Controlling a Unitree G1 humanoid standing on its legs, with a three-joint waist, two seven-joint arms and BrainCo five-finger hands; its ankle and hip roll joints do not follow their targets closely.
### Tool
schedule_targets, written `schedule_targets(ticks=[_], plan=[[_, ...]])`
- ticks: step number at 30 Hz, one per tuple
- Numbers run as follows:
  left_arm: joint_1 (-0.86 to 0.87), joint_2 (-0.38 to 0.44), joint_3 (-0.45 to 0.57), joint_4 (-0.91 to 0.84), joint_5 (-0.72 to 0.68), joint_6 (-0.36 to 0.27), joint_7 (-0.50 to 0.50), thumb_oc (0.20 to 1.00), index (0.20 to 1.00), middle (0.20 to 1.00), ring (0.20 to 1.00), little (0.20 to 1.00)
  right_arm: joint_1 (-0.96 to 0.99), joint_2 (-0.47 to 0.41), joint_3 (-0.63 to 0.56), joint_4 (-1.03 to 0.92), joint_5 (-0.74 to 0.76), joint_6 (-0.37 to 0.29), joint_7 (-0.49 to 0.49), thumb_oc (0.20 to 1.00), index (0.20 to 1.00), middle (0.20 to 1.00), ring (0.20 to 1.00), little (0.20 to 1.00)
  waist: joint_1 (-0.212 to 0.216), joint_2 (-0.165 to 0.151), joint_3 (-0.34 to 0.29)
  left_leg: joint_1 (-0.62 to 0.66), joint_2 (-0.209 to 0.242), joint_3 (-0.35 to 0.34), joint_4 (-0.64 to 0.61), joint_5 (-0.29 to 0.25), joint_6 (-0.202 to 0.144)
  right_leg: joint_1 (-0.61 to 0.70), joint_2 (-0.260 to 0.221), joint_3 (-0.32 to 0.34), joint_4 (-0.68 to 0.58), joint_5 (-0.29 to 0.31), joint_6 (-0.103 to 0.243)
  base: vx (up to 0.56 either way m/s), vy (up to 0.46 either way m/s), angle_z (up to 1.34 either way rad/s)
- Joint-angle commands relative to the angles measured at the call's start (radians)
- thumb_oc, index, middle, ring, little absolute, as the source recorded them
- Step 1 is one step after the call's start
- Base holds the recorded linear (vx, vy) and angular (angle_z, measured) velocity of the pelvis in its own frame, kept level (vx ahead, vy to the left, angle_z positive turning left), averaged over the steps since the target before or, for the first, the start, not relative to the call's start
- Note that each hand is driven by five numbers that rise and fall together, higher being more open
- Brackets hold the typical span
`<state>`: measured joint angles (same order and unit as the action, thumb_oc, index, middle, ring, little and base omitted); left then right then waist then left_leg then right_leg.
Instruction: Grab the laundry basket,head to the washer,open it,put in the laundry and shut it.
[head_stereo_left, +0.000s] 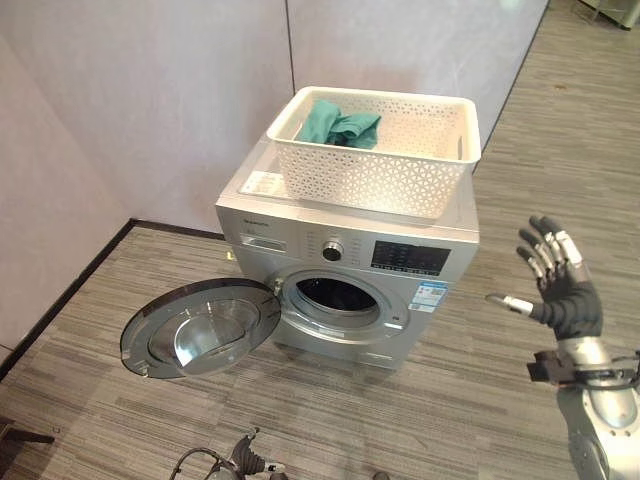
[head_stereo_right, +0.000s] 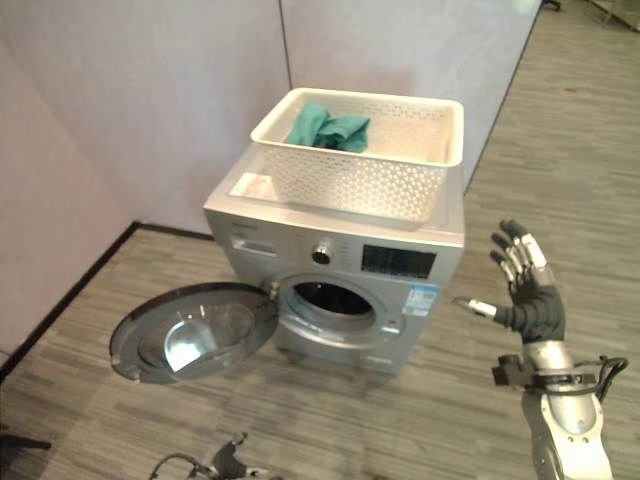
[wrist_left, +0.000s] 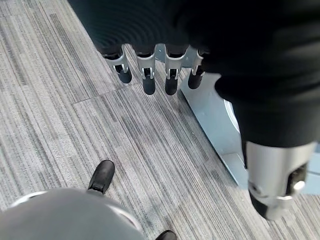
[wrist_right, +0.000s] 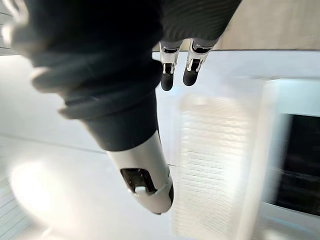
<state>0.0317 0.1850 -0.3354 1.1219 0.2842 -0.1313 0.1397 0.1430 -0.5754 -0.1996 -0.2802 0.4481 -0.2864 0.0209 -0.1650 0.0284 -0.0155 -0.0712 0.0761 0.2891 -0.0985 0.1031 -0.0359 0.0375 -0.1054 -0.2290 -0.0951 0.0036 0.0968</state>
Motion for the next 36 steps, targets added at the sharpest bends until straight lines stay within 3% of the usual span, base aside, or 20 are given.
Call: schedule_targets(ticks=[1,5,7,10,11,12,14,16,17,20,21,25,28,29,30,31,34,36], plan=[[-0.069,0.029,-0.013,0.079,0.009,-0.018,-0.007,1.0,1.0,1.0,1.0,1.0,-0.159,-0.101,-0.046,-0.028,-0.106,-0.063,-0.098,1.0,1.0,1.0,1.0,1.0,0.057,-0.03,0.003,0.03,-0.018,-0.042,0.011,-0.112,0.014,-0.011,0.0,-0.007,0.024,-0.022,0.039,0.0,0.0,0.0],[-0.076,0.041,-0.033,0.104,0.006,-0.008,-0.013,1.0,1.0,1.0,1.0,1.0,-0.393,-0.246,0.033,0.024,-0.207,-0.028,-0.182,1.0,1.0,1.0,1.0,1.0,0.104,-0.054,0.001,0.028,-0.027,-0.071,0.011,-0.114,0.013,0.003,-0.004,-0.029,0.018,-0.025,0.039,0.02,0.014,0.03],[-0.077,0.043,-0.036,0.108,0.006,-0.007,-0.014,1.0,1.0,1.0,1.0,1.0,-0.449,-0.275,0.057,0.06,-0.214,-0.022,-0.188,1.0,1.0,1.0,1.0,1.0,0.11,-0.057,0.001,0.02,-0.028,-0.079,0.011,-0.109,0.014,0.002,-0.005,-0.038,0.017,-0.022,0.038,0.01,0.011,0.07],[-0.065,0.056,-0.068,0.117,-0.012,-0.006,-0.033,1.0,1.0,1.0,1.0,1.0,-0.672,-0.424,0.19,0.222,-0.296,0.034,-0.204,1.0,1.0,1.0,1.0,1.0,0.15,-0.084,-0.002,0.013,-0.036,-0.101,0.011,-0.109,0.012,0.012,-0.009,-0.06,0.018,-0.026,0.04,0.04,0.026,0.24],[-0.066,0.052,-0.063,0.117,-0.012,-0.006,-0.033,1.0,1.0,1.0,1.0,1.0,-0.69,-0.426,0.206,0.231,-0.295,0.031,-0.206,1.0,1.0,1.0,1.0,1.0,0.145,-0.08,0.0,0.014,-0.036,-0.1,0.011,-0.109,0.012,0.012,-0.009,-0.059,0.018,-0.027,0.04,0.02,0.024,0.09],[-0.064,0.061,-0.071,0.12,-0.016,-0.006,-0.036,1.0,1.0,1.0,1.0,1.0,-0.753,-0.465,0.249,0.286,-0.327,0.057,-0.197,1.0,1.0,1.0,1.0,1.0,0.159,-0.091,0.0,0.013,-0.038,-0.105,0.011,-0.108,0.013,0.013,-0.01,-0.064,0.02,-0.027,0.04,0.02,0.05,0.18],[-0.07,0.076,-0.07,0.132,-0.044,0.0,-0.039,1.0,1.0,1.0,1.0,1.0,-0.988,-0.551,0.445,0.478,-0.403,0.118,-0.18,1.0,1.0,1.0,1.0,1.0,0.175,-0.108,0.006,0.008,-0.041,-0.112,0.011,-0.107,0.014,0.01,-0.015,-0.067,0.03,-0.026,0.042,0.02,0.063,0.18],[-0.072,0.076,-0.064,0.136,-0.059,0.0,-0.041,1.0,1.0,1.0,1.0,1.0,-1.098,-0.558,0.544,0.572,-0.426,0.136,-0.171,1.0,1.0,1.0,1.0,1.0,0.177,-0.111,0.009,0.008,-0.042,-0.11,0.011,-0.108,0.016,0.008,-0.017,-0.064,0.037,-0.025,0.044,0.02,0.068,0.03],[-0.076,0.084,-0.055,0.141,-0.09,0.001,-0.047,1.0,1.0,1.0,1.0,1.0,-1.27,-0.562,0.702,0.724,-0.493,0.175,-0.138,1.0,1.0,1.0,1.0,1.0,0.189,-0.12,0.013,0.009,-0.043,-0.107,0.011,-0.112,0.021,-0.002,-0.022,-0.056,0.061,-0.025,0.047,0.04,0.119,-0.02],[-0.083,0.091,-0.052,0.149,-0.114,0.004,-0.05,1.0,1.0,1.0,1.0,1.0,-1.373,-0.545,0.798,0.851,-0.542,0.203,-0.12,1.0,1.0,1.0,1.0,1.0,0.196,-0.128,0.016,0.011,-0.044,-0.105,0.011,-0.115,0.026,-0.01,-0.027,-0.053,0.088,-0.026,0.05,0.04,0.092,-0.15],[-0.09,0.089,-0.053,0.15,-0.131,0.005,-0.056,1.0,1.0,1.0,1.0,1.0,-1.463,-0.519,0.9,0.989,-0.596,0.223,-0.09,1.0,1.0,1.0,1.0,1.0,0.201,-0.131,0.021,0.017,-0.049,-0.108,0.011,-0.117,0.032,-0.015,-0.035,-0.058,0.122,-0.029,0.052,0.08,0.152,-0.09],[-0.098,0.095,-0.066,0.147,-0.141,0.007,-0.069,1.0,1.0,1.0,1.0,1.0,-1.502,-0.497,0.967,1.111,-0.646,0.245,-0.045,1.0,1.0,1.0,1.0,1.0,0.198,-0.132,0.027,0.031,-0.067,-0.13,0.011,-0.124,0.047,-0.032,-0.05,-0.059,0.219,-0.034,0.054,0.09,0.151,-0.01],[-0.096,0.105,-0.07,0.141,-0.139,0.01,-0.08,1.0,1.0,1.0,1.0,1.0,-1.464,-0.51,0.988,1.121,-0.675,0.246,-0.005,1.0,1.0,1.0,1.0,1.0,0.183,-0.116,0.042,0.061,-0.089,-0.163,0.011,-0.136,0.077,-0.109,-0.052,-0.005,0.46,-0.021,0.05,0.09,0.18,0.04],[-0.096,0.104,-0.07,0.141,-0.139,0.01,-0.08,1.0,1.0,1.0,1.0,1.0,-1.464,-0.511,0.988,1.121,-0.675,0.246,-0.005,1.0,1.0,1.0,1.0,1.0,0.184,-0.117,0.042,0.061,-0.09,-0.162,0.011,-0.136,0.078,-0.112,-0.054,-0.004,0.464,-0.023,0.05,0.07,0.126,0.17],[-0.096,0.112,-0.074,0.136,-0.136,0.01,-0.088,1.0,1.0,1.0,1.0,1.0,-1.443,-0.531,0.989,1.115,-0.681,0.245,0.011,1.0,1.0,1.0,1.0,1.0,0.174,-0.101,0.056,0.078,-0.094,-0.193,0.011,-0.138,0.089,-0.168,-0.036,0.055,0.58,-0.024,0.047,0.06,0.095,0.28],[-0.094,0.113,-0.074,0.137,-0.133,0.009,-0.089,1.0,1.0,1.0,1.0,1.0,-1.434,-0.538,0.992,1.108,-0.681,0.242,0.019,1.0,1.0,1.0,1.0,1.0,0.173,-0.093,0.062,0.085,-0.093,-0.201,0.011,-0.143,0.088,-0.201,-0.029,0.08,0.605,-0.034,0.043,0.07,0.096,0.28],[-0.101,0.118,-0.071,0.141,-0.135,0.006,-0.089,1.0,1.0,1.0,1.0,1.0,-1.422,-0.552,1.0,1.099,-0.675,0.238,0.03,1.0,1.0,1.0,1.0,1.0,0.172,-0.08,0.07,0.086,-0.087,-0.214,0.011,-0.146,0.078,-0.215,-0.025,0.101,0.521,-0.088,0.024,0.03,-0.023,0.27],[-0.111,0.123,-0.054,0.143,-0.15,0.004,-0.087,1.0,1.0,1.0,1.0,1.0,-1.418,-0.56,1.008,1.092,-0.677,0.237,0.041,1.0,1.0,1.0,1.0,1.0,0.173,-0.066,0.08,0.078,-0.081,-0.228,0.011,-0.151,0.068,-0.24,-0.059,0.109,0.373,-0.043,0.042,0.05,-0.151,0.23]])
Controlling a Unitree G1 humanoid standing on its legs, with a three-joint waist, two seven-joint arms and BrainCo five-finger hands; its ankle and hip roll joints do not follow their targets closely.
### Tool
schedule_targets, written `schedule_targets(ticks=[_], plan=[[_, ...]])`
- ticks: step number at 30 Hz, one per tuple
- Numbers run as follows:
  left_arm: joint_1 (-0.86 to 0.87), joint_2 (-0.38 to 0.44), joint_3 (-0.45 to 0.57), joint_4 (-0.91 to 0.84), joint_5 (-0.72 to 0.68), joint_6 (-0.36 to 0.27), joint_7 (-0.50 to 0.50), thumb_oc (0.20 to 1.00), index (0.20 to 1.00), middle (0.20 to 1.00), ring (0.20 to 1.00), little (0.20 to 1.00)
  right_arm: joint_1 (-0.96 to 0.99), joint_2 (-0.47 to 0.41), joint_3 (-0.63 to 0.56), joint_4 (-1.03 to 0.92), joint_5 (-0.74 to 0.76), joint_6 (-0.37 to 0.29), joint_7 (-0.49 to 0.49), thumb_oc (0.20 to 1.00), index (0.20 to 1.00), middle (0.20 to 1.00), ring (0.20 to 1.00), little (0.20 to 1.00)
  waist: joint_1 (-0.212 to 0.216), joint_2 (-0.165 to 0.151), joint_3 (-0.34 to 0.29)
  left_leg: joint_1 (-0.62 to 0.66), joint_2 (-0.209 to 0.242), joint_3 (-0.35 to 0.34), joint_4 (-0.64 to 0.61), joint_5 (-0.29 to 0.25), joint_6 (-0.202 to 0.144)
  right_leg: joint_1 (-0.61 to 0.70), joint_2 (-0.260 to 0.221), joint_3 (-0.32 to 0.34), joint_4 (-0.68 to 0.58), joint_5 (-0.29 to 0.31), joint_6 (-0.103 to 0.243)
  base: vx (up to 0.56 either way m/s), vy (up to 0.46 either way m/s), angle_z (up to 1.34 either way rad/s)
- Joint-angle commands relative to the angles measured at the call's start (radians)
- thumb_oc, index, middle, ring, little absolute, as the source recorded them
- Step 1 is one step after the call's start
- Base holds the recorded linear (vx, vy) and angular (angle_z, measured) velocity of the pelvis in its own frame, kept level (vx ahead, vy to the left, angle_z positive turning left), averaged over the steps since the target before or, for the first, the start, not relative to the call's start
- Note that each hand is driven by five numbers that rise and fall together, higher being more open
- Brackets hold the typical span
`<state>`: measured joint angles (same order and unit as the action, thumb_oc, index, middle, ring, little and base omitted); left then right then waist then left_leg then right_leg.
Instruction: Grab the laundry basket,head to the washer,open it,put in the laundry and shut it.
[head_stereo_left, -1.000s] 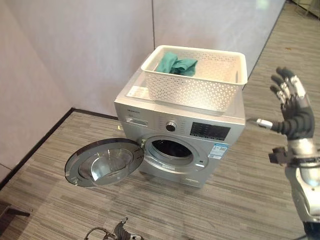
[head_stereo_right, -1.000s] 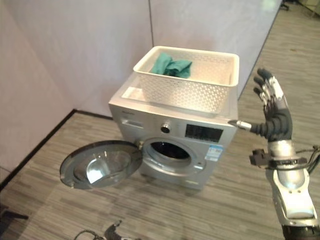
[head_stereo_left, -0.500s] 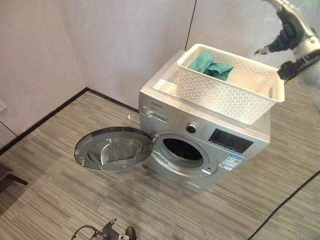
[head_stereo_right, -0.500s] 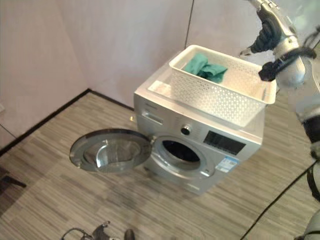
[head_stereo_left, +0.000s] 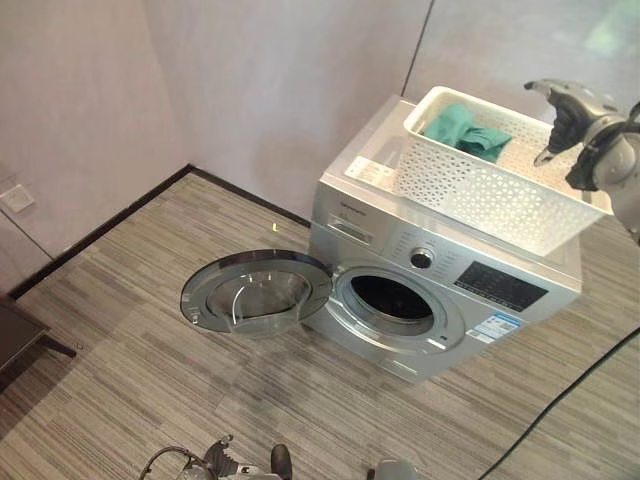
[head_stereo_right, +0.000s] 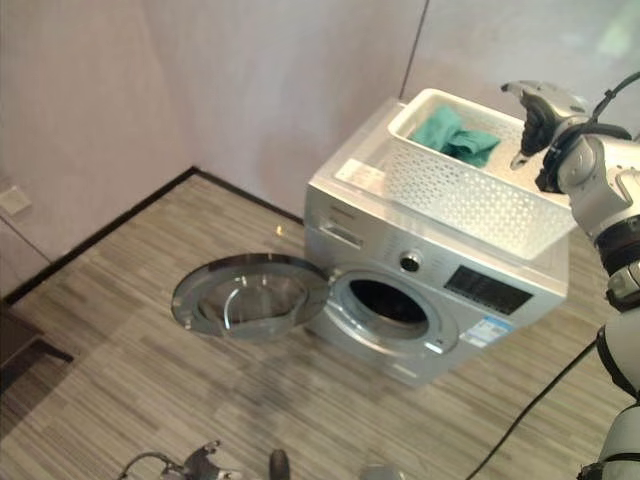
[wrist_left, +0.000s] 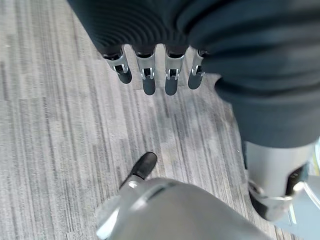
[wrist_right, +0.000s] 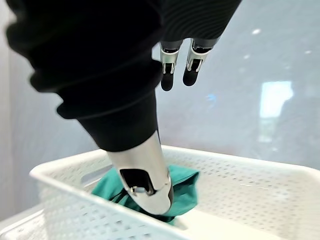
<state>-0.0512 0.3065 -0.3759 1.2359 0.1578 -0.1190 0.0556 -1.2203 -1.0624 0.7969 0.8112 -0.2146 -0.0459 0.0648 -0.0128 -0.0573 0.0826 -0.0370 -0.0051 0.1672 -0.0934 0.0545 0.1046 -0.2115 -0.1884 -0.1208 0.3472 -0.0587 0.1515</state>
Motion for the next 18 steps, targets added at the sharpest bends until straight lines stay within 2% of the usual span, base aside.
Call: schedule_targets(ticks=[1,2,4,5,6,7,9,10,12,15,18], plan=[[-0.031,0.007,0.006,0.037,-0.034,-0.01,0.004,1.0,1.0,1.0,1.0,1.0,-0.038,-0.078,0.002,-0.007,-0.016,-0.001,0.003,1.0,1.0,1.0,1.0,1.0,0.017,0.013,-0.017,0.047,-0.002,-0.112,0.006,-0.113,-0.084,0.015,-0.018,0.018,-0.215,0.083,0.013,0.07,-0.153,0.25],[-0.031,0.008,0.006,0.037,-0.034,-0.01,0.004,1.0,1.0,1.0,1.0,1.0,-0.037,-0.078,0.001,-0.008,-0.016,-0.001,0.003,1.0,1.0,1.0,1.0,1.0,0.017,0.014,-0.015,0.049,-0.001,-0.113,0.006,-0.114,-0.083,0.022,-0.017,0.016,-0.223,0.087,0.014,0.09,-0.164,0.26],[-0.037,0.011,0.015,0.047,-0.044,-0.013,0.008,1.0,1.0,1.0,1.0,1.0,-0.023,-0.087,0.007,-0.01,-0.023,-0.003,0.01,1.0,1.0,1.0,1.0,1.0,0.013,-0.001,-0.009,0.063,0.002,-0.119,0.006,-0.124,-0.095,0.019,-0.042,0.055,-0.272,0.143,0.035,0.08,-0.14,0.21],[-0.038,0.013,0.014,0.057,-0.041,-0.013,0.008,1.0,1.0,1.0,1.0,1.0,-0.006,-0.101,-0.001,-0.016,-0.025,-0.005,0.016,1.0,1.0,1.0,1.0,1.0,0.013,-0.015,-0.013,0.069,-0.004,-0.125,0.006,-0.13,-0.099,0.048,-0.048,0.066,-0.307,0.141,0.04,0.07,-0.138,0.49],[-0.031,0.01,0.017,0.063,-0.037,-0.014,0.007,1.0,1.0,1.0,1.0,1.0,0.016,-0.109,-0.014,-0.013,-0.025,-0.005,0.021,1.0,1.0,1.0,1.0,1.0,0.011,-0.031,-0.016,0.076,-0.007,-0.126,0.006,-0.131,-0.102,0.047,-0.051,0.066,-0.285,0.142,0.047,0.14,-0.272,0.59],[-0.022,0.003,0.023,0.076,-0.036,-0.013,0.007,1.0,1.0,1.0,1.0,1.0,0.027,-0.122,-0.021,-0.007,-0.012,-0.012,0.022,1.0,1.0,1.0,1.0,1.0,0.012,-0.048,-0.035,0.079,0.007,-0.14,0.006,-0.139,-0.114,0.053,-0.038,0.053,-0.279,0.144,0.051,0.16,-0.313,0.65],[-0.016,-0.007,0.017,0.074,-0.045,-0.017,0.002,1.0,1.0,1.0,1.0,1.0,0.045,-0.141,-0.021,-0.005,-0.01,-0.013,0.024,1.0,1.0,1.0,1.0,1.0,0.009,-0.053,-0.047,0.079,0.025,-0.172,0.006,-0.136,-0.128,0.083,-0.029,0.014,-0.289,0.136,0.047,0.18,-0.37,0.56],[-0.01,-0.022,0.009,0.065,-0.059,-0.018,-0.004,1.0,1.0,1.0,1.0,1.0,0.072,-0.178,-0.034,-0.006,0.006,-0.017,0.033,1.0,1.0,1.0,1.0,1.0,0.006,-0.057,-0.069,0.063,0.047,-0.205,0.006,-0.126,-0.147,0.124,-0.017,-0.046,-0.329,0.125,0.042,0.11,-0.292,0.56],[-0.007,-0.034,-0.003,0.064,-0.061,-0.018,-0.011,1.0,1.0,1.0,1.0,1.0,0.085,-0.199,-0.039,-0.002,0.005,-0.018,0.038,1.0,1.0,1.0,1.0,1.0,0.003,-0.058,-0.08,0.054,0.061,-0.218,0.006,-0.119,-0.16,0.144,-0.007,-0.076,-0.353,0.119,0.038,0.06,-0.213,0.69],[-0.004,-0.054,-0.021,0.066,-0.051,-0.018,-0.019,1.0,1.0,1.0,1.0,1.0,0.103,-0.211,-0.061,-0.012,0.007,-0.022,0.029,1.0,1.0,1.0,1.0,1.0,-0.001,-0.051,-0.094,0.046,0.076,-0.216,0.006,-0.113,-0.173,0.169,0.004,-0.099,-0.394,0.119,0.033,0.04,-0.114,0.35],[-0.001,-0.063,-0.045,0.066,-0.027,-0.019,-0.025,1.0,1.0,1.0,1.0,1.0,0.116,-0.215,-0.08,-0.047,0.024,-0.025,0.03,1.0,1.0,1.0,1.0,1.0,-0.004,-0.047,-0.105,0.047,0.086,-0.202,0.006,-0.115,-0.182,0.188,0.015,-0.095,-0.432,0.121,0.028,0.02,-0.049,0.01]])
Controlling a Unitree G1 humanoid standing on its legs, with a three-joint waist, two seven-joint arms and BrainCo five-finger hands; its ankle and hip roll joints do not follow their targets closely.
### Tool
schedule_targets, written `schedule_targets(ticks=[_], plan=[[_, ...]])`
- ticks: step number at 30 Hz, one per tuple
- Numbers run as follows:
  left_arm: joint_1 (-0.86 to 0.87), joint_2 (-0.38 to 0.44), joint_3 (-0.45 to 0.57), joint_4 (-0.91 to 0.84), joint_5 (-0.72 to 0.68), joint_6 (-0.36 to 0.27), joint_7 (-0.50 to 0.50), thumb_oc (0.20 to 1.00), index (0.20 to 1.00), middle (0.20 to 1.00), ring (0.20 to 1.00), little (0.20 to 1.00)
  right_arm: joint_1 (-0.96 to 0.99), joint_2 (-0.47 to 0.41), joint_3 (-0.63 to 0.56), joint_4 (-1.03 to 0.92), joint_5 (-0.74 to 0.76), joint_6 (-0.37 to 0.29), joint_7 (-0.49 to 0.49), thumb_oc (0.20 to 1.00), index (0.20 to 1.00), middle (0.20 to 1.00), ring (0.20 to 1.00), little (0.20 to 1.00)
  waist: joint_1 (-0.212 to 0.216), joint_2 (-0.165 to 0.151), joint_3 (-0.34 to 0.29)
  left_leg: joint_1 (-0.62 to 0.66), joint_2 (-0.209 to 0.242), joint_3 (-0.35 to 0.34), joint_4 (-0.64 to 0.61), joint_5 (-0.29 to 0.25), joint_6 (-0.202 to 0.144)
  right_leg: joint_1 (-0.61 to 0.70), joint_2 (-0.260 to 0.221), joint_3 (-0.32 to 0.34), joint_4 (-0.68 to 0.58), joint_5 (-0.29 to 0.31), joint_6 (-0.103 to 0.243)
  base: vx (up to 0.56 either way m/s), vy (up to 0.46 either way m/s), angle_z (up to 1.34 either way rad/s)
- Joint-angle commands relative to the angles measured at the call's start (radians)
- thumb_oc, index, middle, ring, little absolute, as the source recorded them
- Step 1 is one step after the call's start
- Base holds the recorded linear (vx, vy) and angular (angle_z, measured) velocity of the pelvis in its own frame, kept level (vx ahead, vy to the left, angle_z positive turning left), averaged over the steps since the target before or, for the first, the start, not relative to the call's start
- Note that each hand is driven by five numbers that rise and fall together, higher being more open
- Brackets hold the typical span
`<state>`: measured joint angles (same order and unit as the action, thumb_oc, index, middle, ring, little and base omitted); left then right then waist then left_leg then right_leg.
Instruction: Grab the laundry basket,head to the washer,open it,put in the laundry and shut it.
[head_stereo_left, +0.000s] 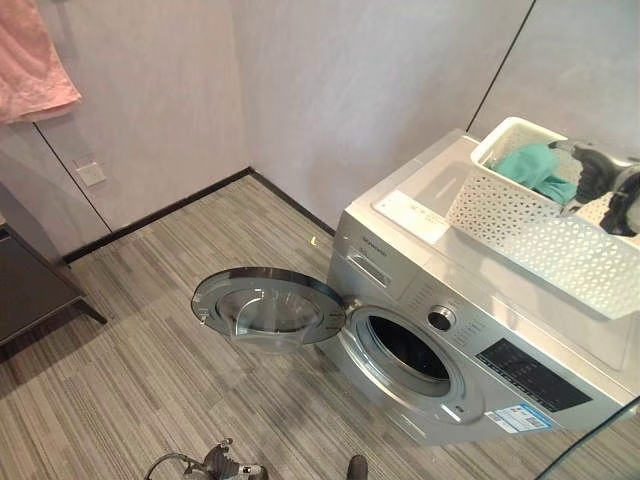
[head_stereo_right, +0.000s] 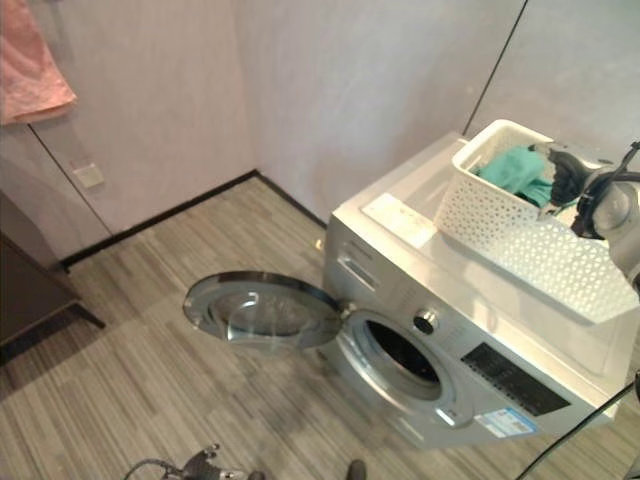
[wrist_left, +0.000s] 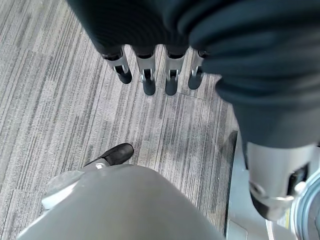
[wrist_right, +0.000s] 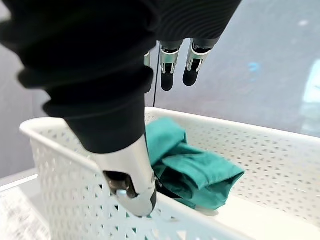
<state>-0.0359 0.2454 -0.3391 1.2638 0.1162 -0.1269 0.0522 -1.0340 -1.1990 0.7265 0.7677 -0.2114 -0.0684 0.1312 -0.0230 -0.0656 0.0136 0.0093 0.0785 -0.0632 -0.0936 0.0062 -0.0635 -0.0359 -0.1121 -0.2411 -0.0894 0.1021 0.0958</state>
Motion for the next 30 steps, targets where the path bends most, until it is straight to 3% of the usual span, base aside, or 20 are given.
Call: schedule_targets(ticks=[1,9,13,23,30], plan=[[-0.017,-0.002,-0.083,0.038,0.015,-0.012,-0.021,1.0,1.0,1.0,1.0,1.0,-0.068,-0.079,-0.011,-0.005,0.021,-0.002,-0.036,1.0,1.0,1.0,1.0,1.0,0.007,-0.039,-0.036,0.002,0.003,0.029,0.006,-0.067,-0.014,0.013,-0.061,0.027,0.004,-0.04,0.084,0.03,-0.055,-0.03],[-0.034,-0.008,-0.106,0.025,0.032,-0.015,-0.027,1.0,1.0,1.0,1.0,1.0,-0.045,-0.099,-0.053,-0.142,0.105,-0.024,-0.024,1.0,1.0,1.0,1.0,1.0,-0.005,-0.035,-0.05,0.025,0.028,0.075,0.006,-0.075,-0.025,0.016,-0.043,0.067,0.002,-0.057,0.074,0.02,-0.029,-0.17],[-0.046,-0.015,-0.124,0.018,0.027,-0.019,-0.026,1.0,1.0,1.0,1.0,1.0,-0.091,-0.081,-0.026,-0.108,0.115,-0.031,-0.044,1.0,1.0,1.0,1.0,1.0,-0.006,-0.037,-0.053,0.039,0.035,0.092,0.006,-0.078,-0.025,0.017,-0.035,0.084,0.002,-0.057,0.072,0.02,-0.017,-0.15],[-0.038,-0.007,-0.128,0.023,-0.018,-0.013,-0.017,1.0,1.0,1.0,1.0,1.0,-0.329,0.099,0.147,0.298,0.027,0.008,-0.071,1.0,1.0,1.0,1.0,1.0,0.028,-0.05,-0.043,0.013,0.047,0.077,0.006,-0.057,-0.034,0.003,-0.025,0.078,0.002,-0.062,0.065,0.03,-0.03,-0.08],[-0.01,0.027,-0.067,0.044,-0.066,-0.011,-0.007,1.0,1.0,1.0,1.0,1.0,-0.352,0.142,0.169,0.432,0.016,0.015,-0.063,1.0,1.0,1.0,1.0,1.0,0.061,-0.042,-0.018,-0.053,0.05,0.027,0.006,-0.026,-0.046,-0.03,-0.017,0.052,0.002,-0.078,0.052,0.02,-0.051,0.2]])
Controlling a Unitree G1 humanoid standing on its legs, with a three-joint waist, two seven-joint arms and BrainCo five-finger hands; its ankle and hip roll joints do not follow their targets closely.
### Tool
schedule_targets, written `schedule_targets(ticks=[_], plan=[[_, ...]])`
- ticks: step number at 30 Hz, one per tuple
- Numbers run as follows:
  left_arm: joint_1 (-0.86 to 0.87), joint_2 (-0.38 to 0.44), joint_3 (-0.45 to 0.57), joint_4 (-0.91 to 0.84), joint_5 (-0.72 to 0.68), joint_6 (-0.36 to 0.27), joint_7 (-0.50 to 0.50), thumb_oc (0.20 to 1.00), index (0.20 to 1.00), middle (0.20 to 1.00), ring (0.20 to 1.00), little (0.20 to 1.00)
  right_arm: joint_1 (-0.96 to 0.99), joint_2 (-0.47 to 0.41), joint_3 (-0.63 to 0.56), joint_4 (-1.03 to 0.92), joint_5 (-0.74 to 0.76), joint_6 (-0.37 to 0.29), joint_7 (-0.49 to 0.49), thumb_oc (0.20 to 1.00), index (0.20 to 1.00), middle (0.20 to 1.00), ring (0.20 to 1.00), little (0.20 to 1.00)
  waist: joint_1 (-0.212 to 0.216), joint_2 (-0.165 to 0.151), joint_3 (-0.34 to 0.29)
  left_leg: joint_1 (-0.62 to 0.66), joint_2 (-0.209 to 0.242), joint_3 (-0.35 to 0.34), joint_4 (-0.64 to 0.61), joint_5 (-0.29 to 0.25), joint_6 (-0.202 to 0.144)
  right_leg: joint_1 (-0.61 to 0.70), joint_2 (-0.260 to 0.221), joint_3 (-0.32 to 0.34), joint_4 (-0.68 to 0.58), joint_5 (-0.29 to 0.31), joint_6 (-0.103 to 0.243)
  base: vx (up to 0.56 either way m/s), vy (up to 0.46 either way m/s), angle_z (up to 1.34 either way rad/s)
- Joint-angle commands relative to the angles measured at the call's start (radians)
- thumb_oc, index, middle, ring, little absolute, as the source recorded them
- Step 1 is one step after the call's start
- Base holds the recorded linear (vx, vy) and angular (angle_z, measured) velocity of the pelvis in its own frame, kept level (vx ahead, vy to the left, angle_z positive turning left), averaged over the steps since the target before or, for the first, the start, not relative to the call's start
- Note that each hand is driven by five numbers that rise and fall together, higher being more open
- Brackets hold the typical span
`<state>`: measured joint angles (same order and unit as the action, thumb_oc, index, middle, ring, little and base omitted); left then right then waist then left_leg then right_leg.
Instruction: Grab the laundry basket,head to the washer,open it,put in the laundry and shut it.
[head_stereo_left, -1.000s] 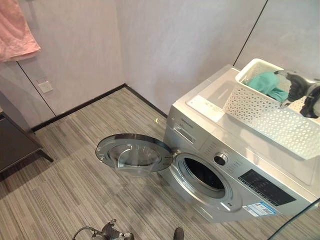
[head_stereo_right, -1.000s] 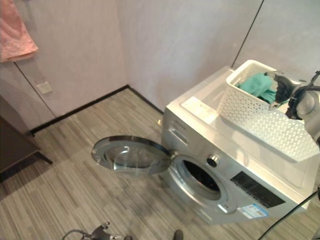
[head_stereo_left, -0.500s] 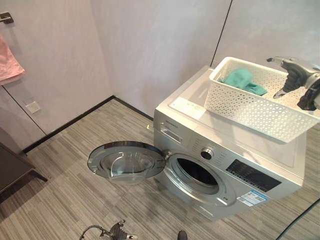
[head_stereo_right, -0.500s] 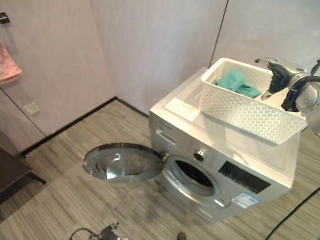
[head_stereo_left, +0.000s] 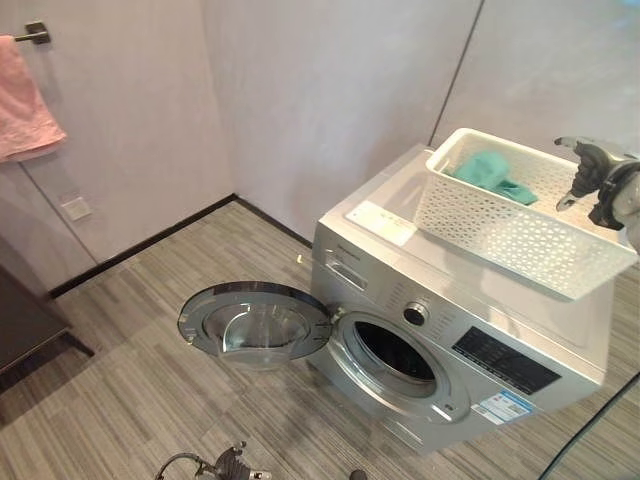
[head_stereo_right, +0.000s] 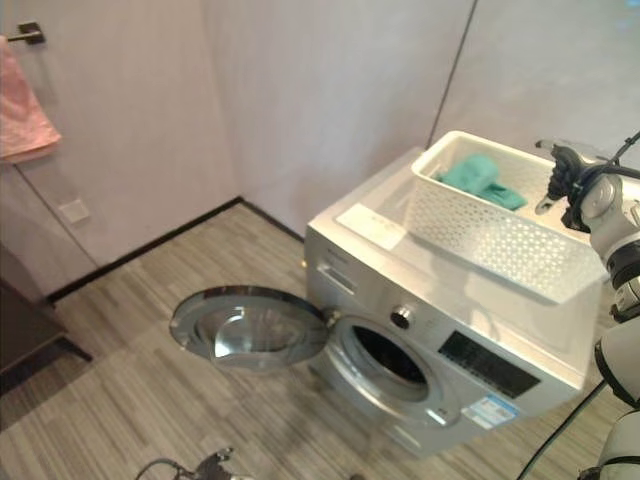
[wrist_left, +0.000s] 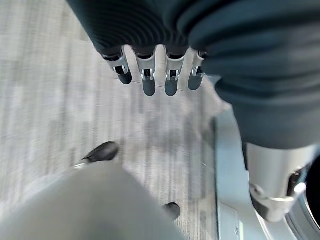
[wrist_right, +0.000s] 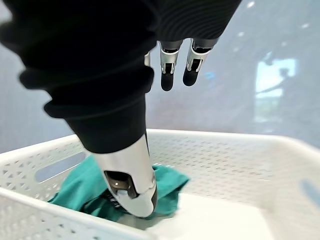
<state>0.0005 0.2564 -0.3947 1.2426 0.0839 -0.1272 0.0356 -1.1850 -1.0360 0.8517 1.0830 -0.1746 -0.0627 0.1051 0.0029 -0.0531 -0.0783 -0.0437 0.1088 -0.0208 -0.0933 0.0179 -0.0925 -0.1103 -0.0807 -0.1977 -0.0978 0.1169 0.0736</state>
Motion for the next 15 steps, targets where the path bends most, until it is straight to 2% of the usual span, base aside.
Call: schedule_targets(ticks=[1,7,15], plan=[[-0.046,0.016,-0.012,0.065,-0.034,-0.011,0.01,1.0,1.0,1.0,1.0,1.0,-0.201,-0.021,0.044,0.117,-0.021,0.01,-0.037,1.0,1.0,1.0,1.0,1.0,0.035,-0.055,0.073,-0.001,0.02,-0.016,0.006,-0.038,-0.017,0.044,-0.049,0.007,0.011,-0.093,0.074,0.01,-0.062,0.24],[-0.045,0.034,0.01,0.078,-0.049,-0.008,0.009,1.0,1.0,1.0,1.0,1.0,-0.166,-0.025,0.042,0.148,-0.027,0.013,-0.016,1.0,1.0,1.0,1.0,1.0,0.047,-0.047,0.091,-0.042,0.022,-0.052,0.006,-0.015,-0.027,0.027,-0.036,-0.012,0.011,-0.108,0.06,0.03,-0.065,0.27],[-0.071,0.03,-0.01,0.065,-0.048,-0.007,-0.007,1.0,1.0,1.0,1.0,1.0,-0.083,-0.025,0.096,0.105,-0.022,0.012,0.114,1.0,1.0,1.0,1.0,1.0,0.042,-0.054,0.102,-0.047,0.031,-0.053,0.006,-0.008,-0.03,0.021,-0.026,-0.008,0.011,-0.116,0.056,0.02,-0.027,0.03]])
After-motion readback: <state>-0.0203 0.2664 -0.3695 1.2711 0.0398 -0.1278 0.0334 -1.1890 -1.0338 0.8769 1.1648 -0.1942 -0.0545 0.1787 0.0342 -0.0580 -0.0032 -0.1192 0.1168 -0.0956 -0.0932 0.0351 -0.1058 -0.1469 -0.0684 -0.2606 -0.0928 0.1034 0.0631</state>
